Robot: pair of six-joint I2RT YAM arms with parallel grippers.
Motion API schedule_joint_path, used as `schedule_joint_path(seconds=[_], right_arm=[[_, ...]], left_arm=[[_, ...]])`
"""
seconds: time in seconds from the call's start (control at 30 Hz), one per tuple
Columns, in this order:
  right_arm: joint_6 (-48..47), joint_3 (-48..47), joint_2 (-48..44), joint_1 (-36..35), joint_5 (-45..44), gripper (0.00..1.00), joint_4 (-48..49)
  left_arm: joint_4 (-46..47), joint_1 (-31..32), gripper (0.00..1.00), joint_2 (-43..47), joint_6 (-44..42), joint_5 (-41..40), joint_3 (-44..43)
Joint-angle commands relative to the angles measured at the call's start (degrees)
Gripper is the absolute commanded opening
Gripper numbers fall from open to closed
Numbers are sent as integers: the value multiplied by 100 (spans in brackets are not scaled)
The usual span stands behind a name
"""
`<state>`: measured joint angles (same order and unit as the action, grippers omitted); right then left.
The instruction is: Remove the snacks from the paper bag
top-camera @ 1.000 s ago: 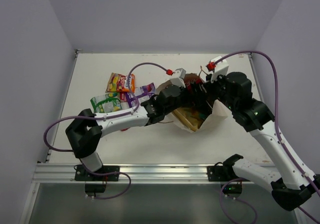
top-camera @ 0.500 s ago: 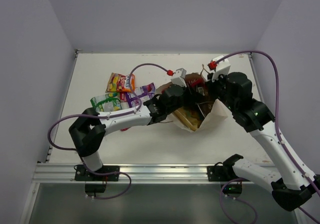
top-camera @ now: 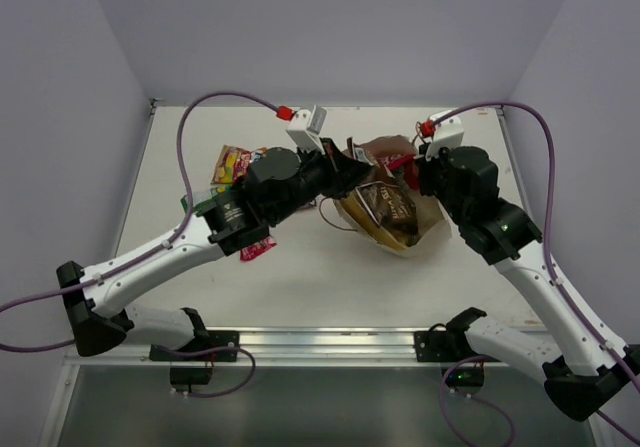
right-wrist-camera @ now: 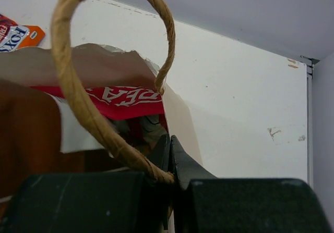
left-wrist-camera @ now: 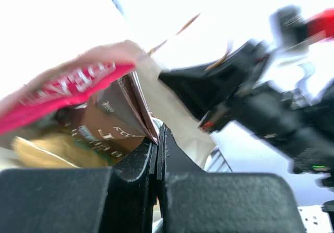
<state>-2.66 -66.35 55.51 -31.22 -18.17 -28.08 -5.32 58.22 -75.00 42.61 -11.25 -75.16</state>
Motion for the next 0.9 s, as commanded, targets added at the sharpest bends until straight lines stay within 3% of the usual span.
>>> schedule_joint_path(seconds=[0.0,0.1,0.33,0.53,0.7,0.87], right_arm=[[-60,69,-5,2,-423,0,118],[-77,122,4,2,-459,0,118],[-68,122,-31,11,-363,0,83],[-68,87,-66,2,-301,0,4],[-51,61,-75,11,-196,0,4],[-51,52,-75,2,-125,0,-31]], left_arm=[[-794,-126,0,433,-797,-448,-850],[-1189,-275,0,776,-1140,-781,-1360],[-1814,-293,0,1084,-2264,-2643,-2582],[-1788,-477,0,891,-2854,-3524,-2662],[-1761,-1355,0,566,-2917,-2973,-2697],[-1437,-2278,0,-206,-2715,-1690,-2495]])
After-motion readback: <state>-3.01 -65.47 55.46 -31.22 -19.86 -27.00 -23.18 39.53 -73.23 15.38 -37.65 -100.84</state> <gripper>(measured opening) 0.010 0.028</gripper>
